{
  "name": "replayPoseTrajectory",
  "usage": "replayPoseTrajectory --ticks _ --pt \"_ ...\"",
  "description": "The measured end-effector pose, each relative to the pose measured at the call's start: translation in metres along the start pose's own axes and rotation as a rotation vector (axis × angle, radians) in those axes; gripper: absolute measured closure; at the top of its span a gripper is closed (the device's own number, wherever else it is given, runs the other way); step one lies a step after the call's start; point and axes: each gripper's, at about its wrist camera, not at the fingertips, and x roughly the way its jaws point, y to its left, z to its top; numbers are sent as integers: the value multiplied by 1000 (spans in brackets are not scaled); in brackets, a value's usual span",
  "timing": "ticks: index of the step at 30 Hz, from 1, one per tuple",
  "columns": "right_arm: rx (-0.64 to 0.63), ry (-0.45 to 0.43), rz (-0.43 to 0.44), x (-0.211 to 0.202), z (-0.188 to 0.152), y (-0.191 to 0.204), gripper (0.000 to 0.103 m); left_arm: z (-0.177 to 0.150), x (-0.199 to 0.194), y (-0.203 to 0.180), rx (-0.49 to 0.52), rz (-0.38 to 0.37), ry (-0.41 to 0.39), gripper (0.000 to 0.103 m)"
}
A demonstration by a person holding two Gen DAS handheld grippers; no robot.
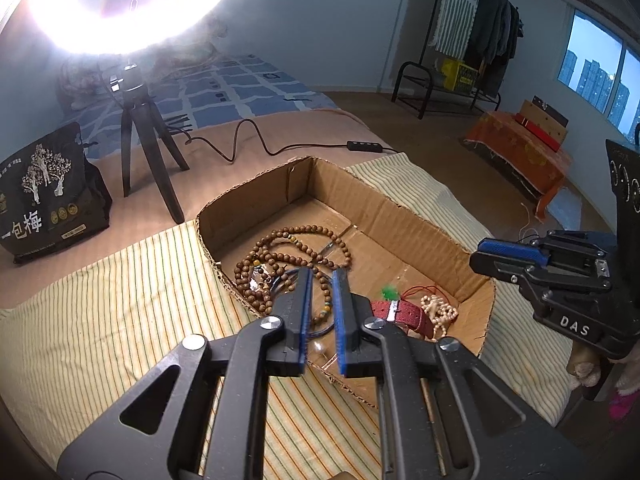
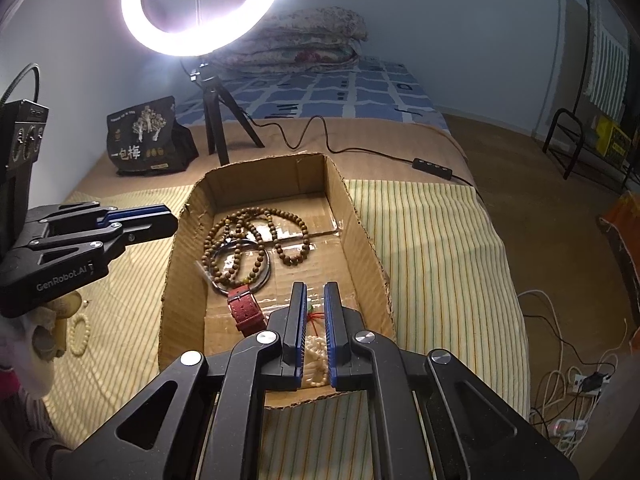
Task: Organize jewelry
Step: 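Open the left tool to drop the earring while the right tool drops the pearl strand into the box, then move the left tool to the second pearl earring while the right tool approaches the cream bead bracelet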
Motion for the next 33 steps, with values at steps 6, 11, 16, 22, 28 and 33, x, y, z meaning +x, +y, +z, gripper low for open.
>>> replayPoseTrajectory --ticks 6,11,16,22,28,33 --pt "-5 -41 -41 -6 -2 2 35 1 -3 1 -2 19 -21 61" --pt "-13 -23 -80 -5 0 5 33 1 -6 1 -5 22 -37 43" --pt "-21 -21 -103 -7 -1 7 32 2 -9 2 -9 29 -42 38" --pt "-23 -23 -99 -10 -1 10 32 2 -17 2 -2 31 -56 37" --pt "-35 -31 -104 -16 2 17 31 2 -27 1 3 35 -71 37" --pt "-42 -40 -102 -24 3 23 31 2 -37 3 3 39 -82 37"
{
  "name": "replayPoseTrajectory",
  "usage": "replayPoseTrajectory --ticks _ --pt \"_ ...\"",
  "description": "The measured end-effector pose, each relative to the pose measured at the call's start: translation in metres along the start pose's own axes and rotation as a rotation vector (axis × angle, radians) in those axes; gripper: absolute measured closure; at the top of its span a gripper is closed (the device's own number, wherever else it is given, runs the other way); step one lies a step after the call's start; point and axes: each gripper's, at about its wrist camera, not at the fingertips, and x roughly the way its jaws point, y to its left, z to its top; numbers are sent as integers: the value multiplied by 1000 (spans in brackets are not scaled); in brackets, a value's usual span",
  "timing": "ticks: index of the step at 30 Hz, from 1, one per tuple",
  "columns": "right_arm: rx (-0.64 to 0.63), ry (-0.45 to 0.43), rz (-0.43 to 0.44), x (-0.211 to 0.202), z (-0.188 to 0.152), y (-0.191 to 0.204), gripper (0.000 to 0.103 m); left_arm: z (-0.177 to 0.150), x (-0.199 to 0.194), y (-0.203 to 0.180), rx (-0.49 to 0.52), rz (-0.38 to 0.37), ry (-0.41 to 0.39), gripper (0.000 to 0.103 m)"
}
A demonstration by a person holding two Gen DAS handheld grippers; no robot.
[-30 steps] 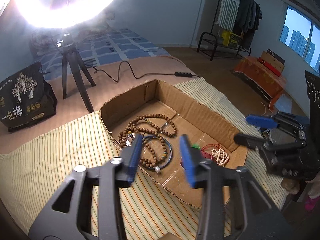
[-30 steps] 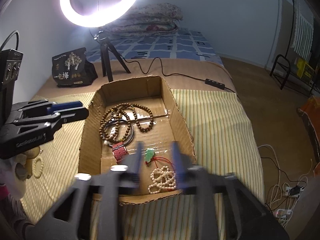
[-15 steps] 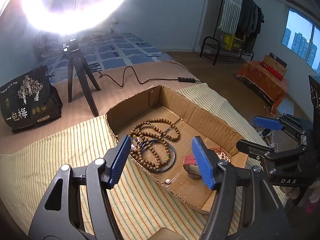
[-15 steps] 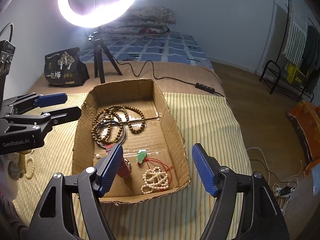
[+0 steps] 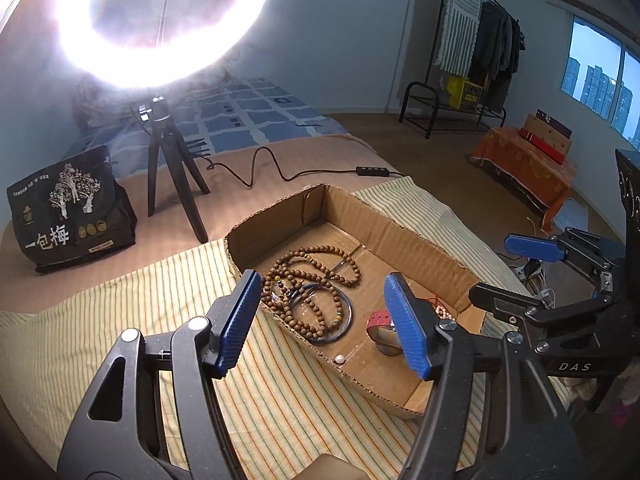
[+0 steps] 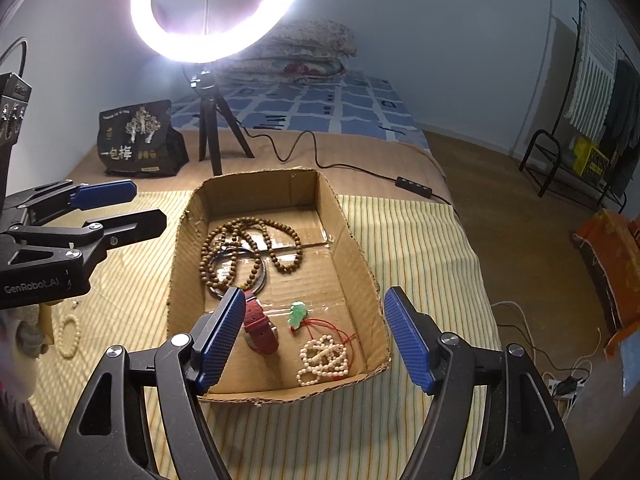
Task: Organize jewelry
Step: 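Move the left tool to the second pearl earring while the right tool approaches the cream bead bracelet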
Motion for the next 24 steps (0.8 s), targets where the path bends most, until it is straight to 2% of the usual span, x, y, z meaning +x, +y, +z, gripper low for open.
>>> replayPoseTrajectory --ticks 14,24 --pt "13 -49 40 -31 3 21 31 -1 -60 11 27 37 -67 37" --pt "-43 -105 69 -49 2 54 31 -14 -104 31 42 73 -97 37"
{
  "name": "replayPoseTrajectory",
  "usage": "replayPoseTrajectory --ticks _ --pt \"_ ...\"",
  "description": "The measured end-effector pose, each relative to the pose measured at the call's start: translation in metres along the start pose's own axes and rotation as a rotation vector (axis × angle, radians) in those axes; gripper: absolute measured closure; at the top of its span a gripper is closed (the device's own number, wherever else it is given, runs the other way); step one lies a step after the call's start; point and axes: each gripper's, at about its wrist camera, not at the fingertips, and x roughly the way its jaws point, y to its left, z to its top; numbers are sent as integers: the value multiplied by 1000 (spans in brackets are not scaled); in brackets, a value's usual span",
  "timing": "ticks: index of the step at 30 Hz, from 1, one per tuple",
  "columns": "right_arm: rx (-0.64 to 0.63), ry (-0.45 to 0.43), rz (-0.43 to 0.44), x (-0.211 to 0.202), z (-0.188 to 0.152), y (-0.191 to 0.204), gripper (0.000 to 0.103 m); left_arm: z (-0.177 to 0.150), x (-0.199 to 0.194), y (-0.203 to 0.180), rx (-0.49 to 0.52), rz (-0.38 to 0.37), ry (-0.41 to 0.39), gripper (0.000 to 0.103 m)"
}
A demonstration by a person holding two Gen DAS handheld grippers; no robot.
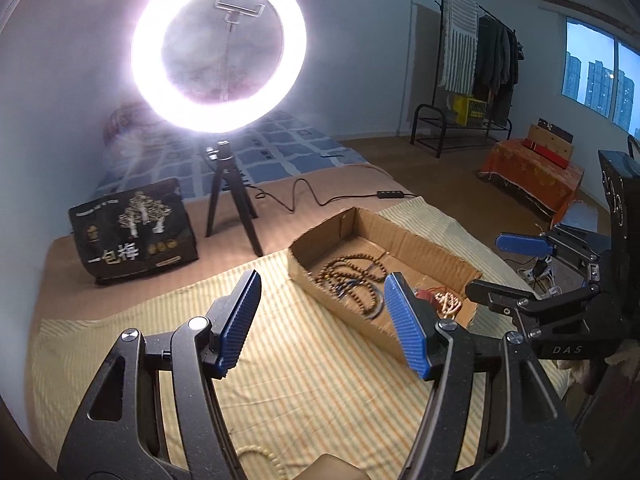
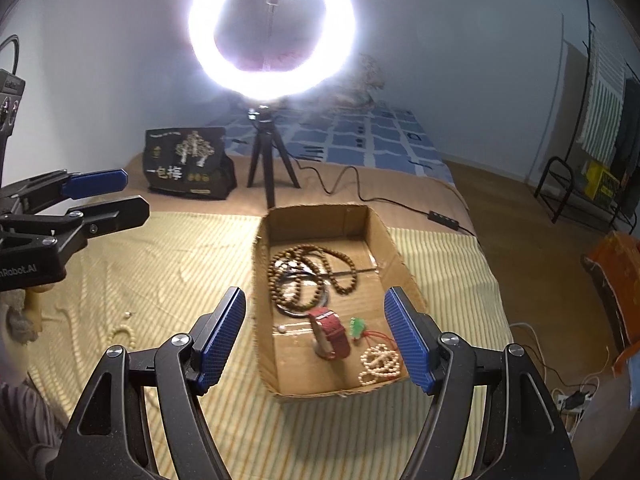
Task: Organize jewelry
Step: 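Move the left tool to the second pearl earring while the right tool approaches the cream bead bracelet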
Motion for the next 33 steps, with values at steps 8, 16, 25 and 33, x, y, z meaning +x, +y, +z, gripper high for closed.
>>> replayPoseTrajectory --ticks 8,16,25,33 --pt "-53 34 82 7 -1 32 31 -26 -24 43 -20 46 16 37" --pt "-125 96 170 22 -14 75 31 -83 -41 107 -75 111 97 37" --pt "-175 182 295 56 -36 120 31 -135 -35 146 -139 131 193 37" --pt "-284 260 353 88 -52 174 32 -150 -19 148 -151 86 219 38"
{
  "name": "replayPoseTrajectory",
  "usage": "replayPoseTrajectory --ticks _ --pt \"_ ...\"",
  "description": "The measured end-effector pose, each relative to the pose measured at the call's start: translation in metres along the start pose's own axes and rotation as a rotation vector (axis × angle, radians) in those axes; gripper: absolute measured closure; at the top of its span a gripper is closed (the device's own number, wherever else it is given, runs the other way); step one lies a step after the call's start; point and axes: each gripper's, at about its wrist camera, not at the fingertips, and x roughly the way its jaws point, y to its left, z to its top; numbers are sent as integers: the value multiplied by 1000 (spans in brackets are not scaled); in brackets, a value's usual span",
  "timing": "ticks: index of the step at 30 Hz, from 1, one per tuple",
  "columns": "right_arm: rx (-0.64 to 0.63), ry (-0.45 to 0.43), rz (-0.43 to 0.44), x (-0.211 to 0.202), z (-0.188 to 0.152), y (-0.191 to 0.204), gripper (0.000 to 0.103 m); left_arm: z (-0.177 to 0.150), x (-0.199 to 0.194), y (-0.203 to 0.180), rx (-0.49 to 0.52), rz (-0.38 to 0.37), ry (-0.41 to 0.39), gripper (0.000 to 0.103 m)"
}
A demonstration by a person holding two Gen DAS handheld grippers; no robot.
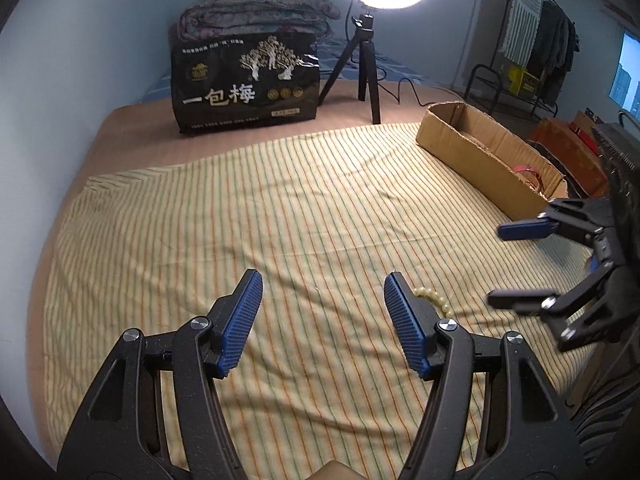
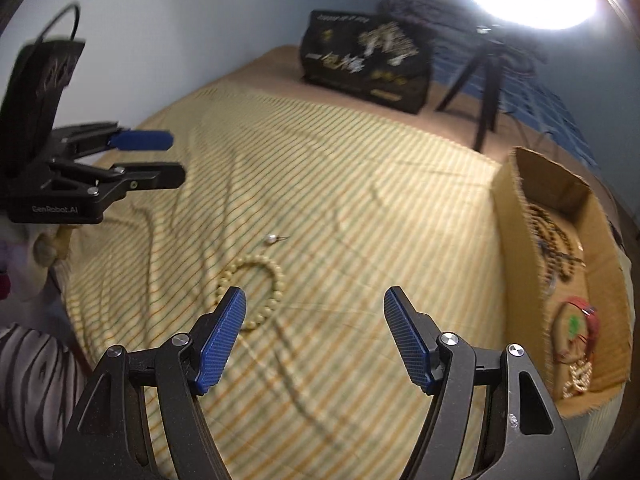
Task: Organize jewelry
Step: 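Move the left tool to the second pearl earring while the right tool approaches the cream bead bracelet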
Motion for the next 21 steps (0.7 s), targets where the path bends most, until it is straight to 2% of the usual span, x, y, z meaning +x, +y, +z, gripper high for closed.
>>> replayPoseTrajectory --ticks 2,3,8,10,12,14,16,18,21 --pt "-12 15 0 10 2 6 34 0 5 0 1 -4 6 39" --pt "-15 24 1 15 2 9 40 -1 7 0 -2 -7 8 39" --pt "-18 76 -14 41 2 18 51 -3 17 -4 6 -23 18 40" --pt "-24 92 -26 46 2 20 62 -4 21 -6 14 -30 26 43" --pt "-37 111 -46 51 2 21 68 -5 26 -6 12 -39 36 47" --pt "-39 117 -49 53 2 19 71 -7 29 -7 5 -46 40 47" --pt "-29 120 -50 53 3 16 78 -8 34 -8 -1 -55 46 48" --pt "-17 125 -46 52 3 12 83 -9 38 -10 0 -68 57 55" --pt "-7 127 -61 52 4 7 85 -10 44 -17 10 -86 65 60"
